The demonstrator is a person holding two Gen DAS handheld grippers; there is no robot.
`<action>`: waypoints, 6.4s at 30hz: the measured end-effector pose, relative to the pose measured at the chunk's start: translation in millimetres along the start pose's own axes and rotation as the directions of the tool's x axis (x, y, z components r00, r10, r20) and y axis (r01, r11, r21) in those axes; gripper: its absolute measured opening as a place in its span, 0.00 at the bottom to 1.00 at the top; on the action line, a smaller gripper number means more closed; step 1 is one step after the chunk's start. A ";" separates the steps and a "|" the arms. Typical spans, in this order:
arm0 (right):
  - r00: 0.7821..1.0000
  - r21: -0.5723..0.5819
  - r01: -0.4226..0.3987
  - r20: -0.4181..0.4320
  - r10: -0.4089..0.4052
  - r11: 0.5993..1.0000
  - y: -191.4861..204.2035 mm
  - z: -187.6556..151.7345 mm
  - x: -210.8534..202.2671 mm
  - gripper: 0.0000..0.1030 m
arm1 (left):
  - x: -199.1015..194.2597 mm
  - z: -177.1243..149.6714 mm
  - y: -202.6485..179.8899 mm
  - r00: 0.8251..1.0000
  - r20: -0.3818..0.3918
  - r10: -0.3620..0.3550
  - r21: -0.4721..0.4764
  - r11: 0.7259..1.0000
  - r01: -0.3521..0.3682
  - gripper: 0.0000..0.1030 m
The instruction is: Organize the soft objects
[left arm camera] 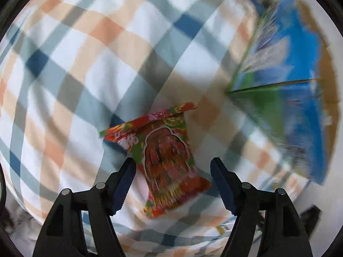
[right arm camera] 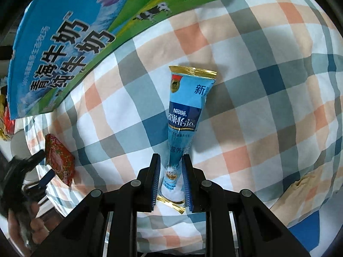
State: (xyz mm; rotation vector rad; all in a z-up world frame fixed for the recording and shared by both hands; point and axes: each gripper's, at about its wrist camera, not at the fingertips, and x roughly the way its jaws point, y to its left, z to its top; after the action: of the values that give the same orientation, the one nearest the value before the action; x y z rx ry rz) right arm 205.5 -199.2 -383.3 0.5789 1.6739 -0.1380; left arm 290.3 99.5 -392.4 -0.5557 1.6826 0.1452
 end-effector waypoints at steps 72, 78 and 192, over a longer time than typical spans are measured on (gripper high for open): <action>0.974 -0.399 0.053 0.222 0.040 0.916 164.9 116.3 -209.9 0.16 | -148.4 29.4 -226.9 0.987 0.150 -0.054 0.540 0.841 -0.037 0.43; 0.989 -0.269 -0.021 0.136 0.060 0.963 151.0 158.6 -153.6 0.16 | -90.0 68.5 -216.9 1.000 -0.020 -0.016 0.422 0.906 0.023 0.43; 0.629 -0.334 0.285 0.773 0.088 0.899 81.2 -183.9 -423.8 1.00 | -392.9 -262.6 -120.0 0.663 0.726 -0.183 0.459 0.847 -0.268 0.96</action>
State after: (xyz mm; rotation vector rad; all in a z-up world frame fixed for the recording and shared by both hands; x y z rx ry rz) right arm 110.1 -178.6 75.5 0.0351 0.8194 -0.0758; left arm 142.1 -1.5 61.0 0.0137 0.8320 -0.0668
